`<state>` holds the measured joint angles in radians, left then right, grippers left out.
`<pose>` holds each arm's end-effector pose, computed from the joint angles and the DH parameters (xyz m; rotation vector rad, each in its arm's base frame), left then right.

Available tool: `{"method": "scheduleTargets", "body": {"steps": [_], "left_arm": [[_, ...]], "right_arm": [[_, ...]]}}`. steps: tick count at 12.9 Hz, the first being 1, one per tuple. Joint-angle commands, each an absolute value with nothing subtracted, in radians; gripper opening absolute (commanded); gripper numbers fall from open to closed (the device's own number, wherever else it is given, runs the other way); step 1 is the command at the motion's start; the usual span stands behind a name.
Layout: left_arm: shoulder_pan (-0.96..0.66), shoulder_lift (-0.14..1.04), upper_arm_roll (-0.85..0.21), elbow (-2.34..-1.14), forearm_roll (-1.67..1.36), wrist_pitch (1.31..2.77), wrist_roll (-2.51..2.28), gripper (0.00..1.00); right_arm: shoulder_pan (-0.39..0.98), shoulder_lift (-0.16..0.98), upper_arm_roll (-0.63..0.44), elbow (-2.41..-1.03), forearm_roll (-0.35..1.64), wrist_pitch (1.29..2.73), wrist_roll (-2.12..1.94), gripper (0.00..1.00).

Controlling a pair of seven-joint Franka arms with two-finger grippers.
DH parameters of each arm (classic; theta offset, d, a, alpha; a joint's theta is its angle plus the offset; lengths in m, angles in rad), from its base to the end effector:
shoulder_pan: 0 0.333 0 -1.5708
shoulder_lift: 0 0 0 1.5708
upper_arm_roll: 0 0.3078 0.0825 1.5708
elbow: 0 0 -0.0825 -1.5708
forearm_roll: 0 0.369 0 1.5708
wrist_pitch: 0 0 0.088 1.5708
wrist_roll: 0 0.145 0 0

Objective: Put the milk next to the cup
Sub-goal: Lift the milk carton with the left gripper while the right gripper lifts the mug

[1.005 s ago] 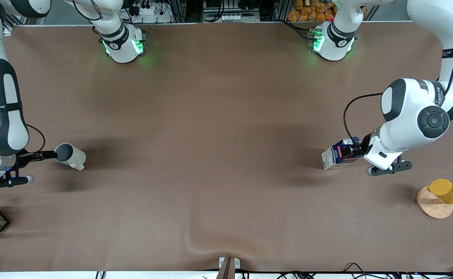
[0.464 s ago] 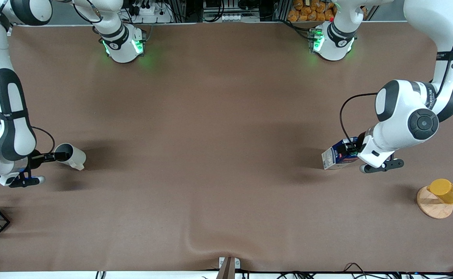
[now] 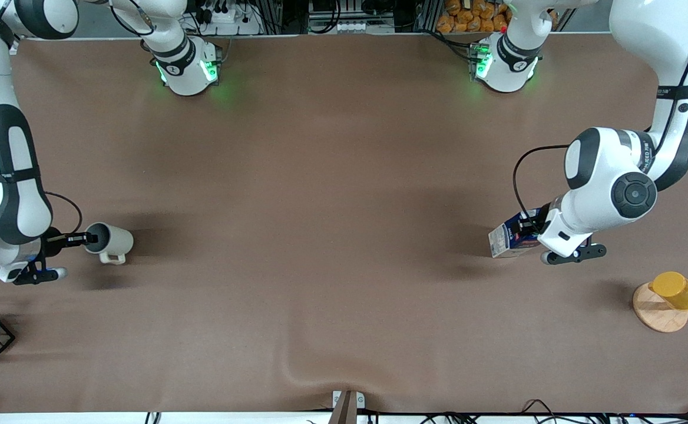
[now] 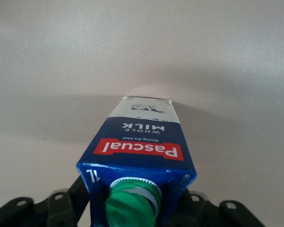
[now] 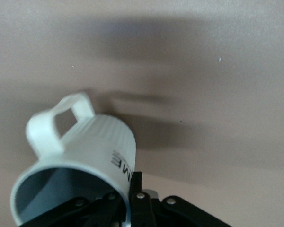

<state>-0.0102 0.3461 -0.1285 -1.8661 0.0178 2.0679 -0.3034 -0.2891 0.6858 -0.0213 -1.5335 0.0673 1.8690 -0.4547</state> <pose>0.5883 -0.0782 0.2853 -3.1207 -0.2495 0.2261 0.6080 -0.1858 0.1956 -2.9289 -0.1694 0.4557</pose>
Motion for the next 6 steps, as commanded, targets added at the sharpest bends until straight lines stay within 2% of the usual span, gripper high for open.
{"method": "scheduleTargets", "body": {"steps": [1, 6], "left_arm": [[-0.012, 0.338, -0.129, -1.856, 0.044, 2.071, -0.302, 0.50], [-0.009, 0.285, -0.127, -1.800, 0.044, 1.996, -0.319, 0.48]], "right_arm": [[-0.290, 0.641, -0.005, -1.511, 0.074, 1.853, -0.495, 0.00], [-0.198, 0.620, 0.015, -1.407, 0.084, 1.812, -0.720, 0.00]]}}
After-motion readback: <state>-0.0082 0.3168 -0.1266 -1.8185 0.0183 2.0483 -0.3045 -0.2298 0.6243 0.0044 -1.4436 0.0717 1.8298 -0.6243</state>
